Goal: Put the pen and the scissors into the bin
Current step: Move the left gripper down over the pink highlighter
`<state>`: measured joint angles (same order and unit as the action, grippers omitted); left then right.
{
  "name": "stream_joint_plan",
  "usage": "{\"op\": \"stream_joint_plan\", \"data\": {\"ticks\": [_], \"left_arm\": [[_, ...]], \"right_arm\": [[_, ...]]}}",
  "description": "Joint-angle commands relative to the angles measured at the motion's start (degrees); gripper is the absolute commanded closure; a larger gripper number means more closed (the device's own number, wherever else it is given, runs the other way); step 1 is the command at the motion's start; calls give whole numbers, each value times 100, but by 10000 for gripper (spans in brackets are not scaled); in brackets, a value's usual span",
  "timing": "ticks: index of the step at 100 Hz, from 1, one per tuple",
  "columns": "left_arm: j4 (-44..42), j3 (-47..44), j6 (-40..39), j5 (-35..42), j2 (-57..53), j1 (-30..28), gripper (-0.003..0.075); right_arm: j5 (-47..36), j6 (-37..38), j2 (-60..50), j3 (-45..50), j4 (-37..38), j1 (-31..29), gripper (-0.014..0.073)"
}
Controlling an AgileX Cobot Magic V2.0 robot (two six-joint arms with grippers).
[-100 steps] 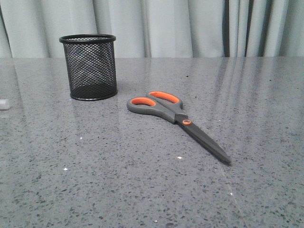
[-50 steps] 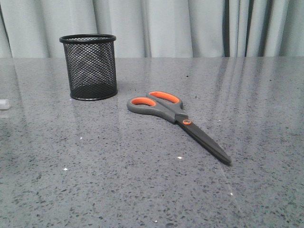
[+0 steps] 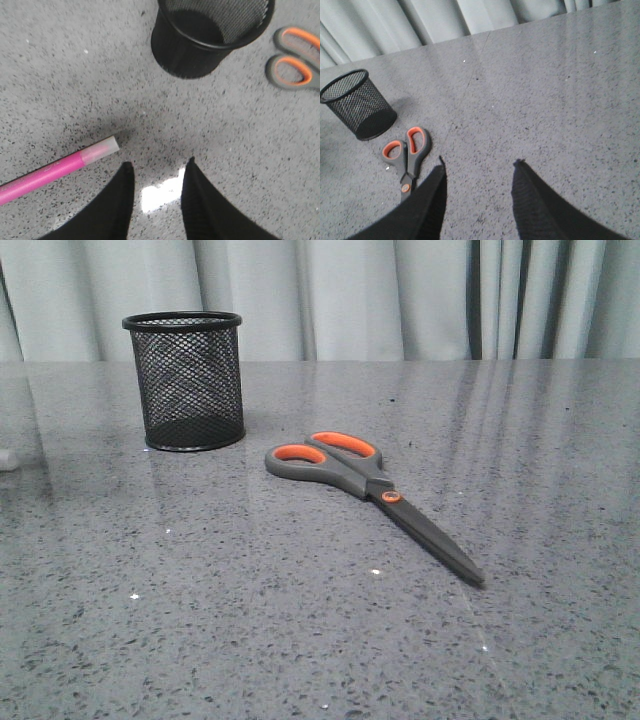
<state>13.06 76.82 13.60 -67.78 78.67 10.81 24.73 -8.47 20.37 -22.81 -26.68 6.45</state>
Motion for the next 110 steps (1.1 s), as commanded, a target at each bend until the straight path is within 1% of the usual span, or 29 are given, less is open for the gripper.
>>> {"op": "stream_joint_plan", "data": {"ticks": [1, 6, 14, 18, 21, 27, 48, 55, 59, 62, 67, 74, 85, 92, 106, 110], "left_arm": [[-136, 566, 196, -447, 129, -18, 567], [-277, 652, 640, -447, 140, -18, 564], [-587, 681, 1892, -447, 37, -18, 563], [-712, 681, 2392, -447, -31, -18, 563], [-830, 681, 2520, -447, -72, -30, 563], [-1001, 681, 2536, -447, -96, -174, 563], [-966, 510, 2562, -447, -106, -820, 563], [-536, 399, 3093, -447, -133, -998, 563], [-204, 321, 3597, -447, -155, -1055, 563], [77, 269, 3926, -447, -169, -1056, 563], [276, 188, 4518, -447, -168, -1056, 563], [379, 121, 4858, -447, -156, -1056, 563], [382, 120, 5136, -447, 0, -1056, 563], [393, 120, 5158, -447, 125, -1056, 561], [748, 120, 5249, -447, 165, -1056, 559], [758, 120, 5249, -447, 153, -1056, 542]], "right_arm": [[-207, -95, 91, -206, -48, 62, 317], [-117, -95, 91, -206, -51, 85, 317], [19, -95, 91, -206, -62, 85, 317], [82, -95, 91, -206, -62, 85, 316], [121, -95, 91, -206, -62, 85, 317], [160, -95, 91, -206, -62, 85, 316], [219, -95, 91, -206, -62, 85, 316], [275, -95, 91, -206, -62, 85, 316], [302, -95, 91, -206, -62, 85, 317], [313, -95, 91, -206, -62, 85, 317], [313, -95, 91, -194, -62, 85, 317], [313, -95, 91, -186, -62, 85, 317], [290, -95, 91, -186, -62, 85, 316], [237, -95, 91, -186, -62, 85, 316], [201, -95, 91, -186, -62, 85, 317], [188, -95, 91, -186, -62, 85, 316]]}}
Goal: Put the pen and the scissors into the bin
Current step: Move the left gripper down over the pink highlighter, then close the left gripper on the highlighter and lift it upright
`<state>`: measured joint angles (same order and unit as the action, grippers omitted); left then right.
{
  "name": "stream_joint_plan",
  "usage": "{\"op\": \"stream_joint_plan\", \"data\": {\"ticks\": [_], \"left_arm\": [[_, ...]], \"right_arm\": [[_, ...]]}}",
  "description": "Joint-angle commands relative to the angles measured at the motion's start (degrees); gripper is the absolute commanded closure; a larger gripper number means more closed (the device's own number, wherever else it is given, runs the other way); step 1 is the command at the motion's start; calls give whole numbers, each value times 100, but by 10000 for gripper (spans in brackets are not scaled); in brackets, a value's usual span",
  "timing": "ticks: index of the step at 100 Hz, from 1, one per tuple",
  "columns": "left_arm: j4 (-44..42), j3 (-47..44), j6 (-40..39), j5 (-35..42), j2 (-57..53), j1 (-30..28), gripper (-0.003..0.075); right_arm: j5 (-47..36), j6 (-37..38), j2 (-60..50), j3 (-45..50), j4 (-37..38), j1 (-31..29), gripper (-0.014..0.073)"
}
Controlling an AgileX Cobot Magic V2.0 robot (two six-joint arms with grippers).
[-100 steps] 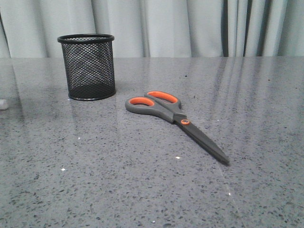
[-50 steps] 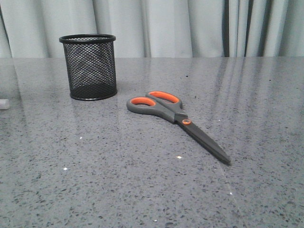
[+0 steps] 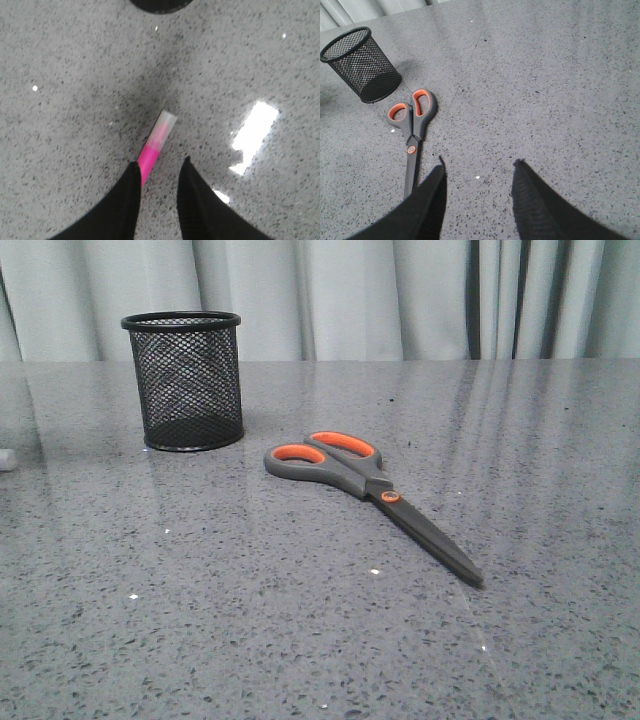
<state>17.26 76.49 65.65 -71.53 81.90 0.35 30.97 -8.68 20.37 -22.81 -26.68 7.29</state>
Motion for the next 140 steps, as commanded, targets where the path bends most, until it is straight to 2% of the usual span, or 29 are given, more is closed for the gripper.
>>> {"op": "stream_joint_plan", "data": {"ticks": [1, 9, 21, 28, 41, 52, 63, 140], "left_arm": [[338, 153, 45, -73, -170, -10, 538], [338, 153, 45, -73, -191, -10, 471], [327, 101, 45, -73, -191, -10, 330], [123, -13, 45, -73, -191, -10, 289], [-104, -150, 531, -73, -191, 100, 321], [121, -150, 1454, -73, -191, 202, 357], [226, -150, 2274, -73, -191, 202, 356], [-86, -150, 2275, -50, 766, 167, 356]], "right_arm": [[-436, -73, 91, -186, -62, 1, 317], [-500, -73, 91, -186, -62, 1, 317], [-538, -73, 91, -186, -62, 1, 316], [-560, -73, 91, -186, -62, 1, 317], [-560, -73, 91, -176, -62, 1, 317], [-588, -73, 91, -117, -62, 1, 317], [-602, -73, 91, -38, -62, 1, 317], [-417, -73, 91, -11, -62, 1, 317]]}}
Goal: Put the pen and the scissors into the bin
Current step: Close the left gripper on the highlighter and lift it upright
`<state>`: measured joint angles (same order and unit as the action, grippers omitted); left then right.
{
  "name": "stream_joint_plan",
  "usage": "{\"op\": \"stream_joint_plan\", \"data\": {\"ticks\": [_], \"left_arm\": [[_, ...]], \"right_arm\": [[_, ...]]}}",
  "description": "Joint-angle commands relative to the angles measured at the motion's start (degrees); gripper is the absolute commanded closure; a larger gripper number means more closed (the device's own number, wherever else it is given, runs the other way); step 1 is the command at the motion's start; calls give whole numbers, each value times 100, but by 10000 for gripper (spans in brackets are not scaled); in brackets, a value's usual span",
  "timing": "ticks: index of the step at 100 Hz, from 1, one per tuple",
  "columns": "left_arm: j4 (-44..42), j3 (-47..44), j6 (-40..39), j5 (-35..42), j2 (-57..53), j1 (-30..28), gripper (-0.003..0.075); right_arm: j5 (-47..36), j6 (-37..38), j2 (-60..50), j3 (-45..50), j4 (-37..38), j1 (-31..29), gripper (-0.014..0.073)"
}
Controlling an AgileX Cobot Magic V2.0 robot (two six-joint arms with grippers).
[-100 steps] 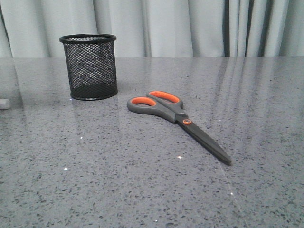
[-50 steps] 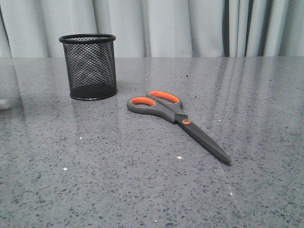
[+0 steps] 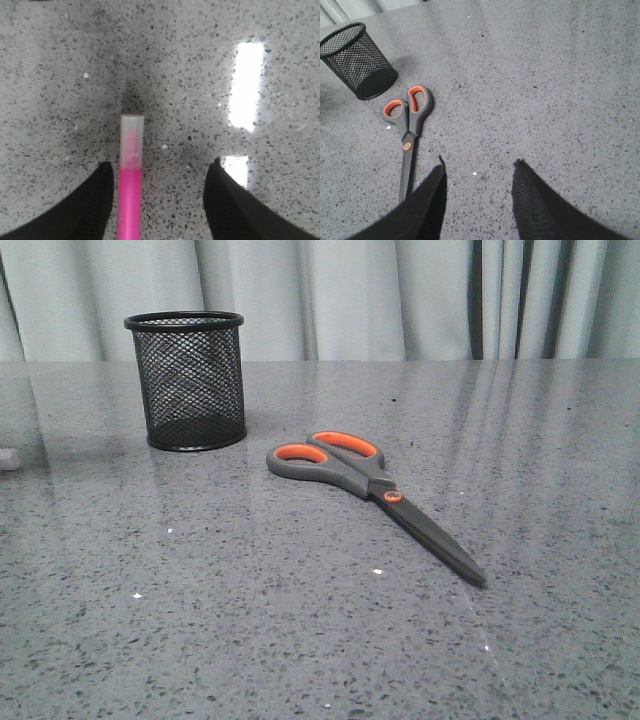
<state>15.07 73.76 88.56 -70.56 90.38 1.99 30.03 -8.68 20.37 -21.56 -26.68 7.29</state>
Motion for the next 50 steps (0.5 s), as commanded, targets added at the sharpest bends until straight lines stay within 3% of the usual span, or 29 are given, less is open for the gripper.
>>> {"op": "stream_joint_plan", "data": {"ticks": [1, 50], "left_arm": [[132, 123, -16, -136, -64, 3, 356], [132, 123, -16, 375, 432, 3, 356]], "right_arm": [[-322, -73, 91, -137, -62, 1, 317], [43, -73, 91, -137, -62, 1, 317]]}}
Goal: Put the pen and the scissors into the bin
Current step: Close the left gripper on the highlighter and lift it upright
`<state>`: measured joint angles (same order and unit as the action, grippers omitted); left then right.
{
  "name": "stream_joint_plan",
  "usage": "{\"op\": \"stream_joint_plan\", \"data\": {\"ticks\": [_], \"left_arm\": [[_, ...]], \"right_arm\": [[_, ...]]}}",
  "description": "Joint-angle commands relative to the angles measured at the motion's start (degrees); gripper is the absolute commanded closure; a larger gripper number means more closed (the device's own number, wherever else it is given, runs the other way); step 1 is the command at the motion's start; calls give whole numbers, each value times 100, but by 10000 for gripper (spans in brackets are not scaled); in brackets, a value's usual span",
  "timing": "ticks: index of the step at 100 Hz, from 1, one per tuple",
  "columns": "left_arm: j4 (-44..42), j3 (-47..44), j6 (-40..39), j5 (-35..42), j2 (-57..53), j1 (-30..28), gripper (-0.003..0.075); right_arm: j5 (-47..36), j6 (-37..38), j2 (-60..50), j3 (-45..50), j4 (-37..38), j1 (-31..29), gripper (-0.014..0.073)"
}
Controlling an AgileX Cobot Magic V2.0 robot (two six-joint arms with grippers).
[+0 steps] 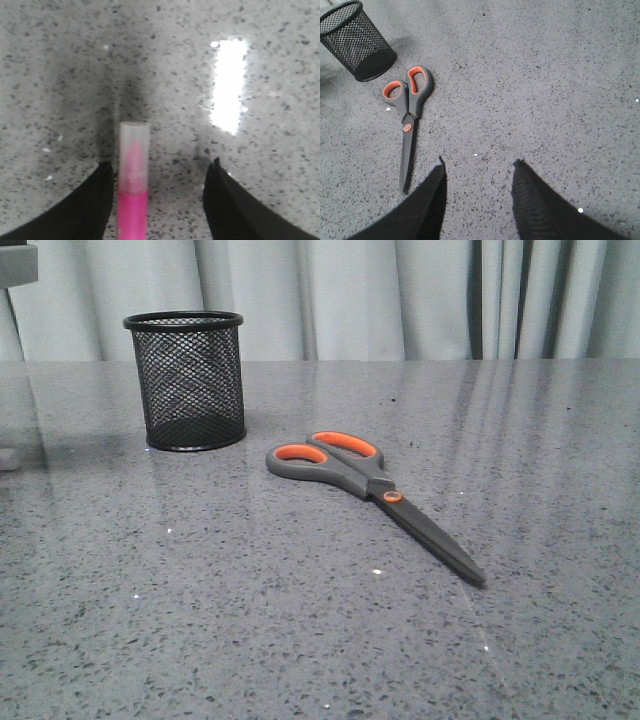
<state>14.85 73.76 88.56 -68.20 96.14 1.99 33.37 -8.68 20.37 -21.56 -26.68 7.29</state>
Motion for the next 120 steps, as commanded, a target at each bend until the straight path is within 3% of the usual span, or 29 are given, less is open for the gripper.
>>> {"op": "stream_joint_plan", "data": {"ticks": [1, 40, 50, 62, 94, 105, 120], "left_arm": [[155, 123, -16, 140, -142, 3, 356], [173, 123, -16, 376, 232, 3, 366], [239, 123, -442, 367, 232, 3, 489], [239, 123, -987, 287, 232, 3, 741], [994, 173, -1573, 469, -199, 3, 742], [1793, 300, -1978, 996, -618, 3, 742], [3646, 523, -2126, 1518, -1249, 3, 742]], "right_arm": [[-291, -73, 91, -137, -62, 1, 317], [-291, -73, 91, -137, -62, 1, 317], [-312, -73, 91, -137, -62, 1, 317], [-336, -73, 91, -137, -62, 1, 317], [-246, -73, 91, -137, -62, 1, 317], [-89, -73, 91, -137, -62, 1, 317], [106, -73, 91, -137, -62, 1, 317]]}}
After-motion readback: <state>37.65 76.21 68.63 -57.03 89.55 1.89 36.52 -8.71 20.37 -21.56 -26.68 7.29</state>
